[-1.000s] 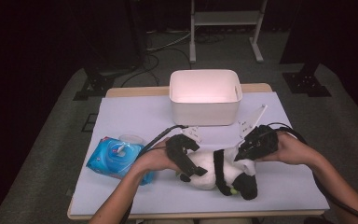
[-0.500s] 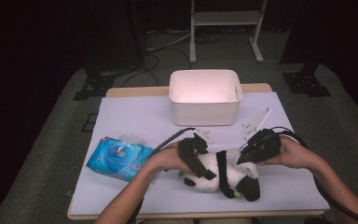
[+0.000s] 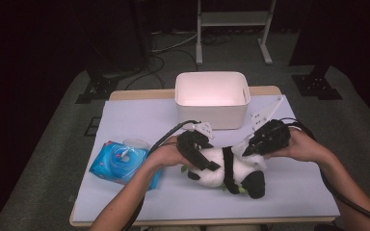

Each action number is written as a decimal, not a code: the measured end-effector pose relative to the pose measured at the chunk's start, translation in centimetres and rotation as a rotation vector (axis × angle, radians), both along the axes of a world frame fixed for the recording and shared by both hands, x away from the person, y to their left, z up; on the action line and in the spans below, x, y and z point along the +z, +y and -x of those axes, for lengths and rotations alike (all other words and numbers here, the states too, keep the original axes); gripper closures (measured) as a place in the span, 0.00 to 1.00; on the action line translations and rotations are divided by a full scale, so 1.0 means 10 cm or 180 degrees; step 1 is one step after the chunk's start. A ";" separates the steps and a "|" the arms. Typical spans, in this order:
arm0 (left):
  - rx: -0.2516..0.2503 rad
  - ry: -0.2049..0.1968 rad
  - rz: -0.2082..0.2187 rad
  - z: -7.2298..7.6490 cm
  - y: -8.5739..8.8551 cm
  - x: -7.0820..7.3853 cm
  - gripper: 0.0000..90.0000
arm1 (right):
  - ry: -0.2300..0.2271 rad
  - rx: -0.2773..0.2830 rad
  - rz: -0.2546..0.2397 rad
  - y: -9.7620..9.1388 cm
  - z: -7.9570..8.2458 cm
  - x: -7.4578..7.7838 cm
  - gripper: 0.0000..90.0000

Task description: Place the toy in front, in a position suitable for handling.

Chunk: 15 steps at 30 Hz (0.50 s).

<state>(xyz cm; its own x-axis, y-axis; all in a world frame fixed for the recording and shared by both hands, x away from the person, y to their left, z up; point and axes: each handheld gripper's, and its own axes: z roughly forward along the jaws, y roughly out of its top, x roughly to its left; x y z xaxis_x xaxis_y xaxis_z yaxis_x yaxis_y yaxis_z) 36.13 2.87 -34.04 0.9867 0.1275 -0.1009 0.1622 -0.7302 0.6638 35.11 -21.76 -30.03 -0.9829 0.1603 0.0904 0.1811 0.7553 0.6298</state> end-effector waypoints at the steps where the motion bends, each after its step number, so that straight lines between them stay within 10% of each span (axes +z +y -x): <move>1: 0.0019 -0.0066 -0.0001 -0.01 0.01 0.02 0.33 | -0.0018 0.0005 0.0001 0.01 -0.03 0.02 0.91; 4: 0.0031 -0.0300 -0.0065 -0.04 0.02 0.06 0.32 | -0.0044 -0.0022 0.0036 0.06 -0.09 0.05 0.91; 15: -0.0044 -0.0294 -0.0120 0.06 -0.05 -0.19 0.24 | 0.0025 0.0149 0.0216 0.40 -0.12 -0.17 0.91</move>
